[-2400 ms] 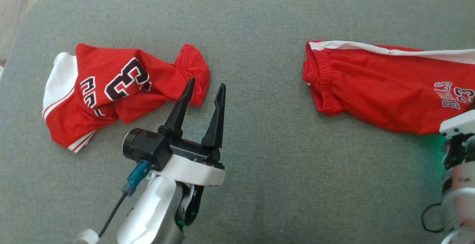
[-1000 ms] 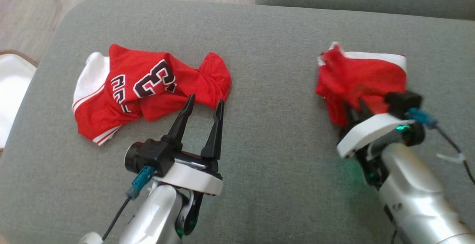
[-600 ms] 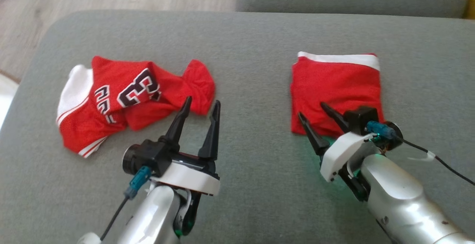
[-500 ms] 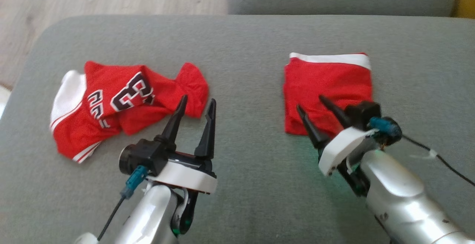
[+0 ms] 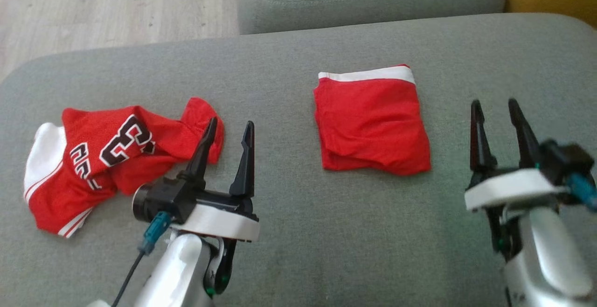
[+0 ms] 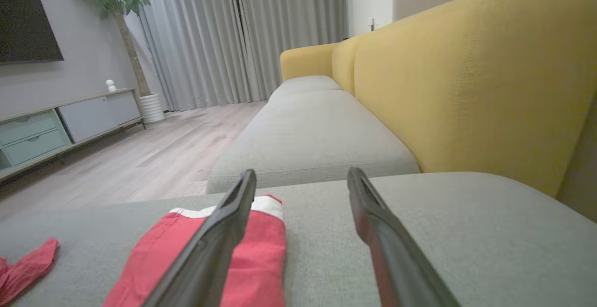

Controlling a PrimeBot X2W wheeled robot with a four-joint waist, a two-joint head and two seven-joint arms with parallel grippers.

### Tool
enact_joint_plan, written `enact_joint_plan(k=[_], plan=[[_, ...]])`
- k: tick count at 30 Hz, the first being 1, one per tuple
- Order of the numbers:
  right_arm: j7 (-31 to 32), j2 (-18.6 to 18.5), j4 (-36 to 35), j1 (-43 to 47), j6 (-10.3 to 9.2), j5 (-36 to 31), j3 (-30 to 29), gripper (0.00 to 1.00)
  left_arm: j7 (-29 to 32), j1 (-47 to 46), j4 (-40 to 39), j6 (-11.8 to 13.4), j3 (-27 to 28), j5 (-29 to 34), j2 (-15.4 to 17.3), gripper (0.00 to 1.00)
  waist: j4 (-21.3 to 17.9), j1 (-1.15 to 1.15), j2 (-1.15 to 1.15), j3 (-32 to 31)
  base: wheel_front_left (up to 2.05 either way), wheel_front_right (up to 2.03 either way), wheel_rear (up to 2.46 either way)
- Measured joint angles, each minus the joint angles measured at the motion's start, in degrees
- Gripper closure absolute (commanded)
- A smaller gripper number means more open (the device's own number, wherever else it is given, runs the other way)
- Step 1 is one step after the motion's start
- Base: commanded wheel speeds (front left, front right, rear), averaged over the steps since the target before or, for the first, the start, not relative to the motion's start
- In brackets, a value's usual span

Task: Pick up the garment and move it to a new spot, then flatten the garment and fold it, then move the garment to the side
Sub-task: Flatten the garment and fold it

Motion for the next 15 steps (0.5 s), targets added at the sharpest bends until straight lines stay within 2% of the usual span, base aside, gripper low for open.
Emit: enact_joint_plan(k=[3,6,11,15], plan=[[-0.01,2.64,-4.86,4.36,0.00,-4.28,-3.24,0.00,0.00,0.60,-0.24,-0.05,0.36,1.27,-0.01,0.00,-0.52,0.00,0.00,0.29,0.00,0.00,0.00],[-0.09,3.44,-7.02,7.50,0.00,-5.81,-4.74,0.00,0.00,1.75,-0.29,-0.15,1.01,2.31,-0.03,0.00,-0.84,0.00,0.00,0.59,0.00,0.00,0.00],[-0.09,3.57,-8.55,9.93,0.00,-2.86,-3.69,0.00,0.00,3.99,-1.41,-0.48,3.26,3.57,-0.15,0.00,-1.21,0.00,0.00,1.26,0.00,0.00,0.00],[-0.09,3.60,-8.96,9.79,0.00,-3.41,-3.52,0.00,0.00,4.35,-1.72,-0.73,3.48,4.04,-0.22,0.00,-0.65,0.00,0.00,2.04,0.00,0.00,0.00]])
